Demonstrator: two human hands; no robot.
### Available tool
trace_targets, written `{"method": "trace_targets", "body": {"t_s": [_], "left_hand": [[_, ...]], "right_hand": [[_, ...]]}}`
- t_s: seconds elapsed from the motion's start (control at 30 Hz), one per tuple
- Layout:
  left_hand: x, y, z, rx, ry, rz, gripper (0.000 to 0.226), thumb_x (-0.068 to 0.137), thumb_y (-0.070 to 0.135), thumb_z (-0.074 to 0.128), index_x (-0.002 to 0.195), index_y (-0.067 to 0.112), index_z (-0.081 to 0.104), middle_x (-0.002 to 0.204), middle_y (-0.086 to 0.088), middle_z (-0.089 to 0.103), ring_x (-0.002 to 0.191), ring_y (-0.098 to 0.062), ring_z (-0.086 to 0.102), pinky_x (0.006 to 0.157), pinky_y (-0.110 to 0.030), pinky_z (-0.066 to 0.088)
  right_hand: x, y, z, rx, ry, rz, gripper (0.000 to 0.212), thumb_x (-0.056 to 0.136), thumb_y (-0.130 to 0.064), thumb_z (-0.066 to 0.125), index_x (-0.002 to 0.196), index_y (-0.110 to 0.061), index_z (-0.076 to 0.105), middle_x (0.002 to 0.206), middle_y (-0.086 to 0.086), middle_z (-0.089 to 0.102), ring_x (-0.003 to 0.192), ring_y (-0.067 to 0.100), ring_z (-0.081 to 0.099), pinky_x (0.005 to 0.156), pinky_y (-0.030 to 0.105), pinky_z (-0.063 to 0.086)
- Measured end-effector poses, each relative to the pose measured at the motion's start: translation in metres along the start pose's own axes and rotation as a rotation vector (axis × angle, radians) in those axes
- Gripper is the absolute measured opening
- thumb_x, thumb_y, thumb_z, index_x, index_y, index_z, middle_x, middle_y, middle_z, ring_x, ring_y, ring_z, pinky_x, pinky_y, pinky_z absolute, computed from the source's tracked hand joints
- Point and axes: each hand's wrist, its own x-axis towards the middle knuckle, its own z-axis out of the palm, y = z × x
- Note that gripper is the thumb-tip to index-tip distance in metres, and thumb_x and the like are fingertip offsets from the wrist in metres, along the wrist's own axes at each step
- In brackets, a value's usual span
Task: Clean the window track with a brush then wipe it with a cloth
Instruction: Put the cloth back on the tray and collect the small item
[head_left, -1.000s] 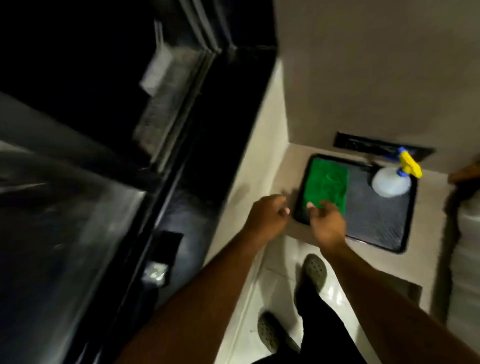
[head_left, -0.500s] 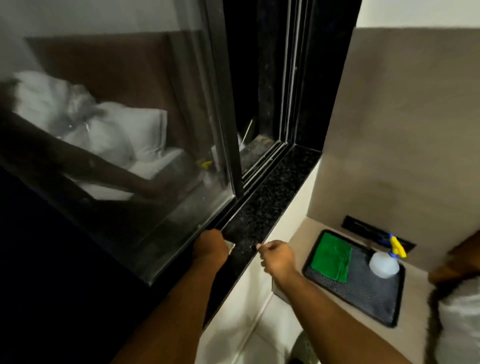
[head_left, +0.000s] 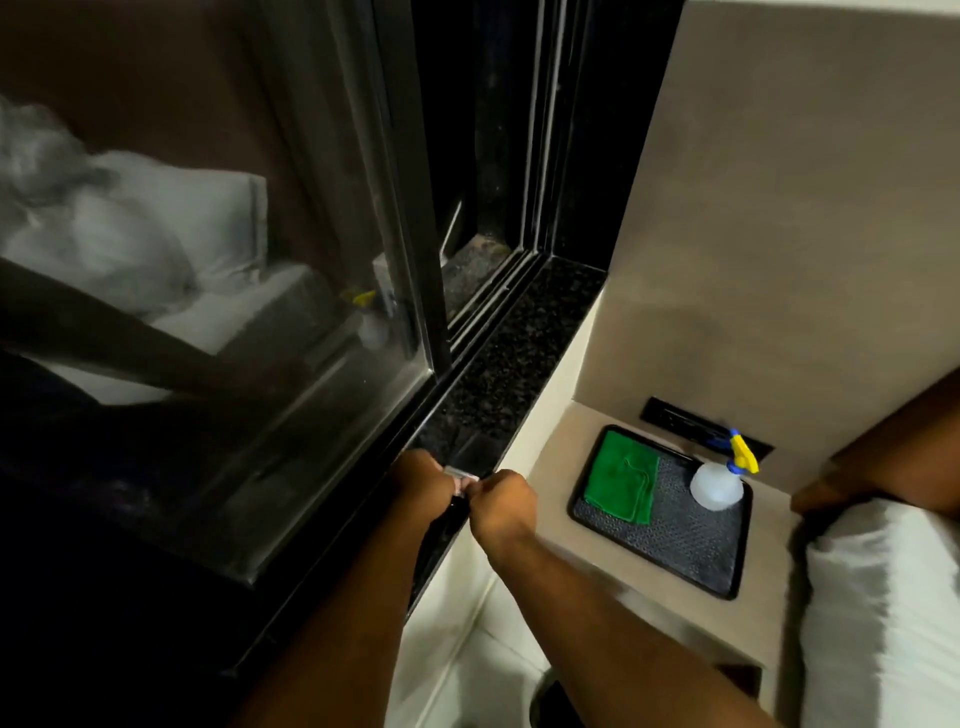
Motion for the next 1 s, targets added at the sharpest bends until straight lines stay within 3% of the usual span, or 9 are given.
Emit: {"method": "trace_targets", "body": {"t_s": [0.07, 0.17, 0.27, 0.33, 0.43, 0.57, 0.7, 0.77, 1.0], "left_hand": [[-0.002, 0.007, 0.007, -0.142, -0.054, -0.097, 0.036, 0.082, -0.002, 0.068, 0.116, -0.010, 0.060, 0.107, -0.025, 0.065, 0.091, -0.033, 0.066, 0.079, -0.039, 0.056], [-0.004, 0.023, 0.014, -0.256, -0.155, -0.138, 0.004, 0.086, -0.006, 0.063, 0.087, -0.002, 0.062, 0.072, -0.018, 0.061, 0.054, -0.022, 0.054, 0.048, -0.026, 0.047], [-0.006, 0.057, 0.044, -0.279, -0.245, -0.060, 0.018, 0.087, -0.008, 0.063, 0.076, 0.005, 0.058, 0.062, -0.014, 0.056, 0.048, -0.018, 0.052, 0.038, -0.019, 0.045], [-0.008, 0.084, 0.078, -0.248, -0.325, -0.008, 0.018, 0.088, -0.007, 0.061, 0.077, 0.007, 0.061, 0.064, -0.013, 0.058, 0.052, -0.018, 0.055, 0.045, -0.023, 0.050], [-0.008, 0.116, 0.154, -0.196, -0.385, 0.085, 0.013, 0.087, -0.003, 0.059, 0.092, 0.004, 0.070, 0.080, -0.018, 0.069, 0.070, -0.028, 0.067, 0.072, -0.039, 0.060], [0.009, 0.135, 0.275, -0.134, -0.518, 0.037, 0.017, 0.089, 0.000, 0.057, 0.088, 0.015, 0.065, 0.106, -0.025, 0.070, 0.098, -0.032, 0.066, 0.094, -0.046, 0.054], [0.057, 0.131, 0.404, -0.041, -0.592, -0.039, 0.032, 0.091, -0.001, 0.052, 0.064, 0.016, 0.053, 0.078, -0.011, 0.064, 0.084, -0.027, 0.059, 0.078, -0.035, 0.048], [0.086, 0.124, 0.463, 0.033, -0.631, -0.033, 0.034, 0.092, -0.001, 0.048, 0.062, 0.015, 0.052, 0.083, -0.014, 0.061, 0.081, -0.025, 0.058, 0.071, -0.036, 0.046], [0.154, 0.080, 0.572, 0.153, -0.681, -0.048, 0.023, 0.094, 0.002, 0.049, 0.110, 0.000, 0.065, 0.111, -0.021, 0.065, 0.099, -0.033, 0.065, 0.089, -0.047, 0.057]], "right_hand": [[0.003, 0.005, -0.001, 0.112, 0.013, 0.072, 0.017, 0.084, -0.021, 0.064, 0.091, -0.006, 0.068, 0.093, 0.015, 0.072, 0.088, 0.033, 0.068, 0.071, 0.027, 0.051], [0.011, 0.014, -0.019, 0.461, 0.004, 0.185, 0.007, 0.083, -0.008, 0.065, 0.082, -0.001, 0.064, 0.076, 0.020, 0.067, 0.060, 0.031, 0.064, 0.063, 0.042, 0.059], [0.036, 0.030, -0.063, 0.612, 0.018, 0.169, 0.009, 0.086, 0.000, 0.061, 0.078, -0.001, 0.064, 0.064, 0.014, 0.062, 0.047, 0.020, 0.054, 0.048, 0.029, 0.049], [0.056, 0.044, -0.099, 0.657, 0.084, 0.188, 0.013, 0.087, 0.003, 0.059, 0.077, -0.004, 0.064, 0.061, 0.010, 0.061, 0.047, 0.018, 0.053, 0.049, 0.028, 0.048], [0.099, 0.081, -0.147, 0.653, 0.221, 0.221, 0.006, 0.085, 0.002, 0.061, 0.082, 0.002, 0.066, 0.068, 0.015, 0.064, 0.056, 0.022, 0.056, 0.061, 0.038, 0.053], [0.176, 0.155, -0.185, 0.492, 0.360, 0.332, 0.013, 0.084, -0.006, 0.063, 0.093, -0.001, 0.071, 0.090, 0.023, 0.072, 0.083, 0.033, 0.069, 0.081, 0.051, 0.056], [0.266, 0.247, -0.197, 0.370, 0.388, 0.424, 0.011, 0.082, -0.007, 0.061, 0.088, -0.004, 0.069, 0.090, 0.021, 0.072, 0.088, 0.038, 0.068, 0.081, 0.053, 0.054], [0.309, 0.293, -0.190, 0.403, 0.404, 0.472, 0.008, 0.082, -0.005, 0.062, 0.088, -0.007, 0.067, 0.093, 0.021, 0.071, 0.090, 0.037, 0.068, 0.083, 0.053, 0.055], [0.399, 0.387, -0.157, 0.262, 0.423, 0.541, 0.015, 0.080, -0.007, 0.064, 0.093, -0.010, 0.069, 0.094, 0.011, 0.072, 0.088, 0.025, 0.069, 0.082, 0.042, 0.057]]}}
